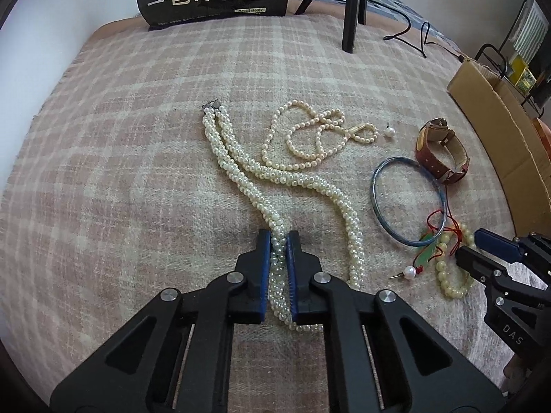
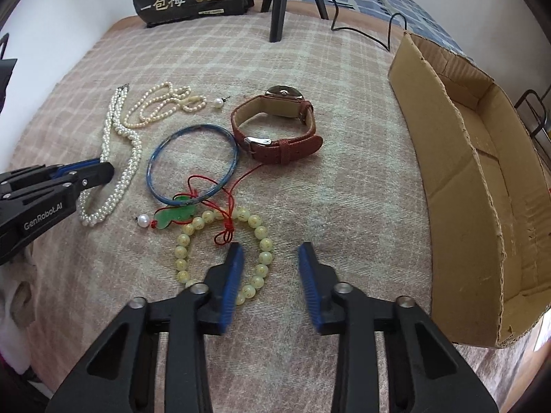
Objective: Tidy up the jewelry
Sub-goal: 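Grasp the twisted pearl necklace with the left tool while the right tool grasps the cream bead bracelet, then lift the necklace with the left tool while the right tool carries the bracelet over the box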
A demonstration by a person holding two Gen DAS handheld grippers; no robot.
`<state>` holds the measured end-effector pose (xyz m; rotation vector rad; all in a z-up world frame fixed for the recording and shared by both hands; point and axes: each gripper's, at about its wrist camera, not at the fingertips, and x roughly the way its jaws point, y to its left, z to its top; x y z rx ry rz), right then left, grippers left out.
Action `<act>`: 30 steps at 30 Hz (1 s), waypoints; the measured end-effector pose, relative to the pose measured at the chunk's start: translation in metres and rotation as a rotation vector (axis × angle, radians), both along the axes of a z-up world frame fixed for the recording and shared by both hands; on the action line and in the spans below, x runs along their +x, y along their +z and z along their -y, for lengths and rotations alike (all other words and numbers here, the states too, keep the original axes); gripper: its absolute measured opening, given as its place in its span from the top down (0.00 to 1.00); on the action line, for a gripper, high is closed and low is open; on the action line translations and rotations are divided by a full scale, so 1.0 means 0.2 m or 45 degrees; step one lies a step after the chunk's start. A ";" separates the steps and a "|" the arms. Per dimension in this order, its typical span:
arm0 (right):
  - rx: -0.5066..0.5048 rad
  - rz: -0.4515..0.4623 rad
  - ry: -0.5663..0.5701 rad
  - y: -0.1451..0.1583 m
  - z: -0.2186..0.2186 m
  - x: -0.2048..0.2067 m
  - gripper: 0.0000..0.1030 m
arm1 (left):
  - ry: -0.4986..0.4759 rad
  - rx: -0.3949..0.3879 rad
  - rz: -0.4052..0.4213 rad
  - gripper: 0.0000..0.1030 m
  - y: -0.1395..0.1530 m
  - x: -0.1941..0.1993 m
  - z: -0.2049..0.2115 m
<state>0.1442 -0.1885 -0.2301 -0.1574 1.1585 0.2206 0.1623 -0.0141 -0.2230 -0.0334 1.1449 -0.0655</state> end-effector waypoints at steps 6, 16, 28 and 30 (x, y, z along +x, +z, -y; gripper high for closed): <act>0.029 -0.006 0.016 0.00 0.01 -0.02 0.94 | 0.021 -0.029 0.006 0.94 0.01 -0.02 -0.02; 0.084 0.028 0.001 0.06 0.06 -0.07 0.94 | 0.048 -0.095 0.055 0.94 0.11 -0.09 -0.11; 0.119 0.122 0.014 0.19 0.06 -0.12 0.94 | 0.044 -0.304 0.165 0.94 0.33 -0.12 -0.15; 0.133 0.136 0.011 0.22 0.06 -0.12 0.94 | 0.036 -0.391 0.170 0.94 0.38 -0.11 -0.15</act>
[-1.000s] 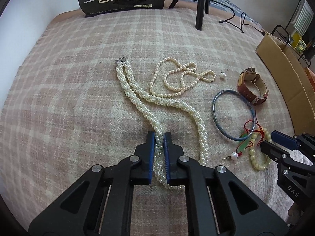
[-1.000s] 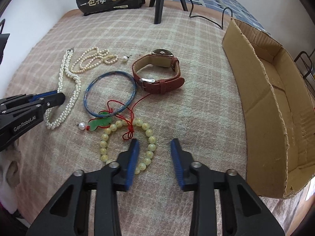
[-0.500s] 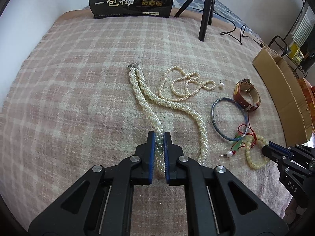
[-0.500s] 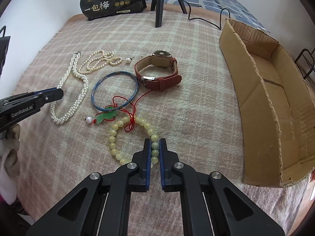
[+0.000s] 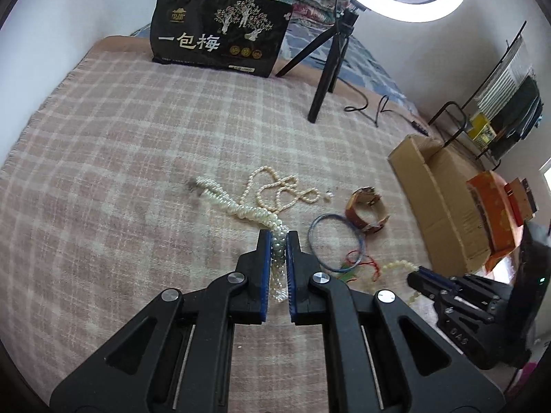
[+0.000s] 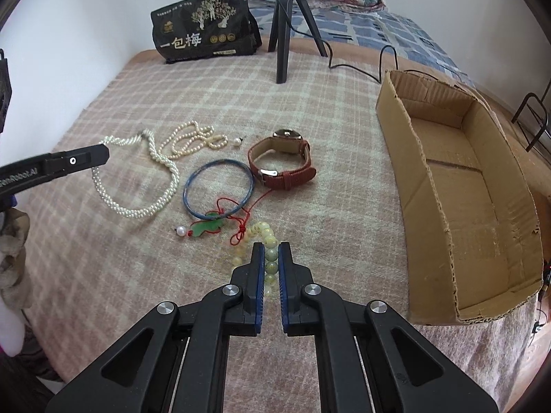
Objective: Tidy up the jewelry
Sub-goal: 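Lift the necklace with the left tool while the right tool carries the bracelet over the box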
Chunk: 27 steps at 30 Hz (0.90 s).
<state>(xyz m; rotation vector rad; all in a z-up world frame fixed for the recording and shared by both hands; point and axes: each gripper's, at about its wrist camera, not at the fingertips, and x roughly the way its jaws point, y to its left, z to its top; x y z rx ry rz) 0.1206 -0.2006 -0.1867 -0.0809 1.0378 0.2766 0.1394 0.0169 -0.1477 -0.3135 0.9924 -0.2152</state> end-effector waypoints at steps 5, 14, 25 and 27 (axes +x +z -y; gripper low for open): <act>0.031 0.022 -0.014 0.04 0.02 0.01 0.94 | 0.027 -0.214 0.037 0.94 0.15 0.02 -0.06; 0.068 0.105 -0.015 0.17 0.05 -0.01 0.94 | 0.016 -0.209 0.195 0.94 0.40 -0.01 -0.07; 0.126 0.233 -0.008 0.38 0.12 -0.10 0.94 | -0.035 -0.187 0.313 0.94 0.60 -0.08 0.01; 0.132 0.249 -0.014 0.40 0.14 -0.11 0.94 | -0.055 -0.185 0.330 0.94 0.64 -0.08 0.05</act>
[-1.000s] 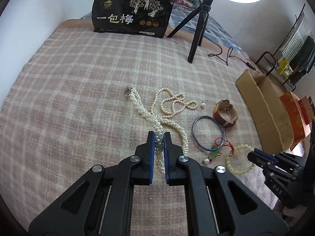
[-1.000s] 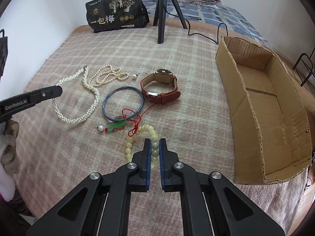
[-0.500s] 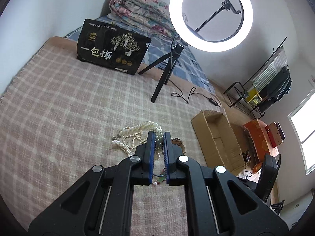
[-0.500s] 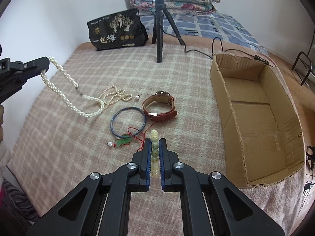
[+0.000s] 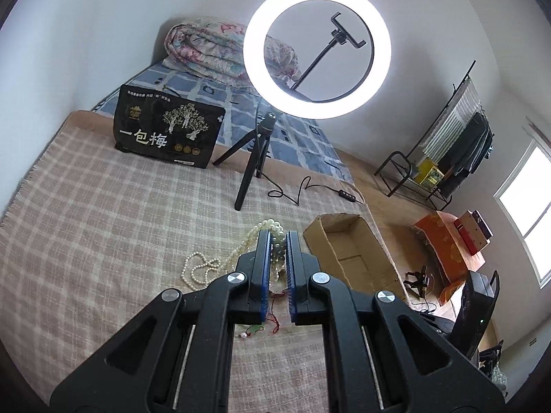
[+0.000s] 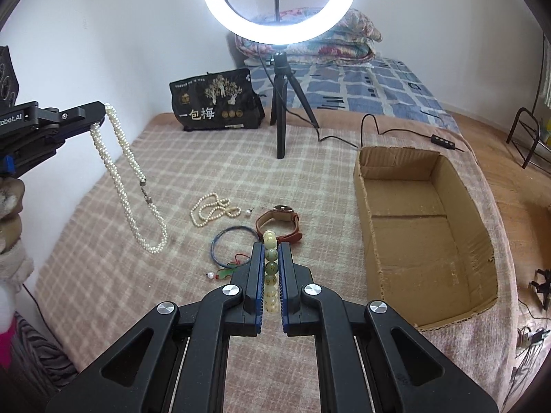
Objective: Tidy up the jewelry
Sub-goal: 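Lift the necklace with the left tool while the right tool carries the bracelet over the box, then open the left tool over the box while the right tool releases the bracelet inside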
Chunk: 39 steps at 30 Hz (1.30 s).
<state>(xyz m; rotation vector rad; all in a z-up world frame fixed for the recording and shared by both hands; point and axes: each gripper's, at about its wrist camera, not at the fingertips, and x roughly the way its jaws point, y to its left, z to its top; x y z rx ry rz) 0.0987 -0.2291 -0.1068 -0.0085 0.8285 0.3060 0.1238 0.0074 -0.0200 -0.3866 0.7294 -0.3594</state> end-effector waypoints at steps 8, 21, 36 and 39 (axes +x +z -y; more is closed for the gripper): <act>0.024 0.045 -0.078 0.07 0.17 -0.02 0.94 | -0.114 0.032 0.058 0.94 0.13 0.07 0.27; 0.059 0.049 -0.221 0.10 0.47 0.01 0.94 | -0.298 0.046 0.104 0.94 0.24 0.28 0.83; 0.040 -0.056 -0.308 -0.03 0.66 0.12 0.94 | -0.433 0.287 0.001 0.94 0.06 0.56 1.37; 0.037 -0.076 -0.317 -0.05 0.68 0.12 0.94 | -0.459 0.344 -0.047 0.94 -0.01 0.61 1.43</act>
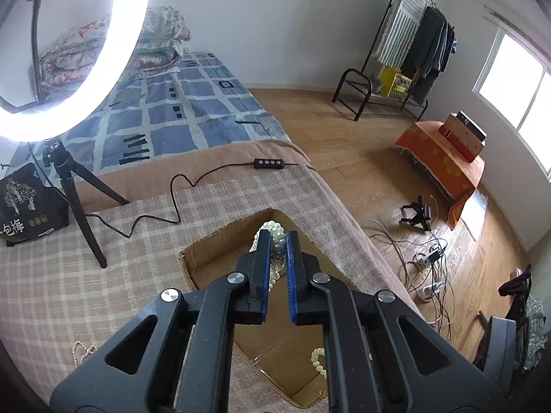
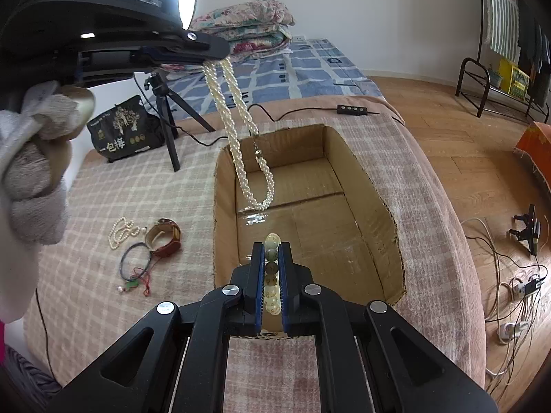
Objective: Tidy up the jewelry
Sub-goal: 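Open the left tool over the box while the right tool releases the bracelet inside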
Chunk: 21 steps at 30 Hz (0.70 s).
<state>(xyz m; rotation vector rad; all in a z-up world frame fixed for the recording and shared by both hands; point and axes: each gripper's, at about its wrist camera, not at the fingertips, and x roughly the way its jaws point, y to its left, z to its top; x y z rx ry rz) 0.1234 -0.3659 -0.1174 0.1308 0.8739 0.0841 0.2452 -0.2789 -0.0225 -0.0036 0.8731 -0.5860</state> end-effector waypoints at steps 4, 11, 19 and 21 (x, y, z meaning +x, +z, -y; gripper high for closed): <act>0.006 -0.018 -0.013 -0.01 0.02 0.01 0.94 | -0.002 0.041 -0.022 0.94 -0.07 0.04 0.05; 0.014 -0.045 -0.024 -0.05 0.05 0.03 0.94 | 0.004 0.062 -0.059 0.94 -0.14 0.08 0.08; -0.019 -0.049 -0.028 -0.04 0.03 0.02 0.60 | -0.019 0.077 -0.108 0.69 -0.14 0.08 0.09; -0.031 -0.023 -0.045 -0.02 0.03 0.00 0.41 | -0.008 0.068 -0.089 0.47 -0.12 0.06 0.08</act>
